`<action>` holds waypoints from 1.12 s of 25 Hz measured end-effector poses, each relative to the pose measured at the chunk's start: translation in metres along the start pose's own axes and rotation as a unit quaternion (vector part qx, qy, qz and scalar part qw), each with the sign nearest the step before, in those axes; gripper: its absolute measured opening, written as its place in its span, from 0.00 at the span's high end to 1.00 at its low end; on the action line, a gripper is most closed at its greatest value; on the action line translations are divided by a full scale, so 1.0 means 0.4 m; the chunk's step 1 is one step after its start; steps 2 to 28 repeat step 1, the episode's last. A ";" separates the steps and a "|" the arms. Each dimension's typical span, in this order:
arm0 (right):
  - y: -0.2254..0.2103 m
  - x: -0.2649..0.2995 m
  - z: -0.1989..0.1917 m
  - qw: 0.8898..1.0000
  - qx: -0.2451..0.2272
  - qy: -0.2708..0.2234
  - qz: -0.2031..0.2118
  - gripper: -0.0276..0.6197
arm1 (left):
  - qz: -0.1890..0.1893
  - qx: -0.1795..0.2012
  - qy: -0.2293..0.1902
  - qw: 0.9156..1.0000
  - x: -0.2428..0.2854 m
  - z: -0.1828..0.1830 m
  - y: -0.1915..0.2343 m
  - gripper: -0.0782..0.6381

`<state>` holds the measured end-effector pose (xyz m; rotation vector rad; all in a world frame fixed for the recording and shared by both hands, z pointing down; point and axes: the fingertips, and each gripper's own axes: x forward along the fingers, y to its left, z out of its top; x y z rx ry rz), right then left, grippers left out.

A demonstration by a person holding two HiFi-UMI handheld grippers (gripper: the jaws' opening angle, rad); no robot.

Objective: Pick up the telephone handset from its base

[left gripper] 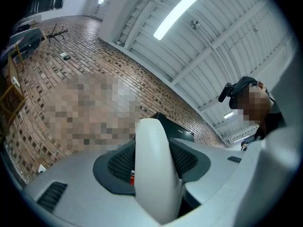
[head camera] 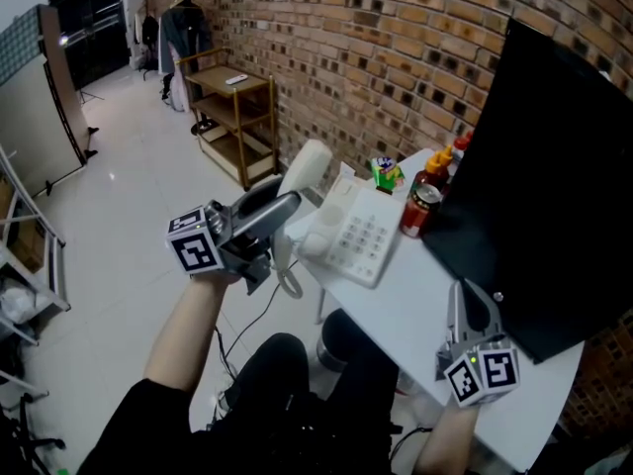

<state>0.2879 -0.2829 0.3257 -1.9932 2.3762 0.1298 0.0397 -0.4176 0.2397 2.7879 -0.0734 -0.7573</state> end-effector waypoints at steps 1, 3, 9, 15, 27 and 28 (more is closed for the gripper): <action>0.000 -0.002 0.001 1.000 0.001 -0.001 0.000 0.95 | 0.003 0.002 0.001 1.000 -0.003 0.001 0.000 0.59; 0.000 -0.002 0.001 1.000 0.001 -0.001 0.000 0.95 | 0.003 0.002 0.001 1.000 -0.003 0.001 0.000 0.59; 0.000 -0.002 0.001 1.000 0.001 -0.001 0.000 0.95 | 0.003 0.002 0.001 1.000 -0.003 0.001 0.000 0.59; 0.000 -0.002 0.001 1.000 0.001 -0.001 0.000 0.95 | 0.003 0.002 0.001 1.000 -0.003 0.001 0.000 0.59; 0.000 -0.002 0.001 1.000 0.001 -0.001 0.000 0.95 | 0.003 0.002 0.001 1.000 -0.003 0.001 0.000 0.59; 0.000 -0.002 0.001 1.000 0.001 -0.001 0.000 0.95 | 0.003 0.002 0.001 1.000 -0.003 0.001 0.000 0.59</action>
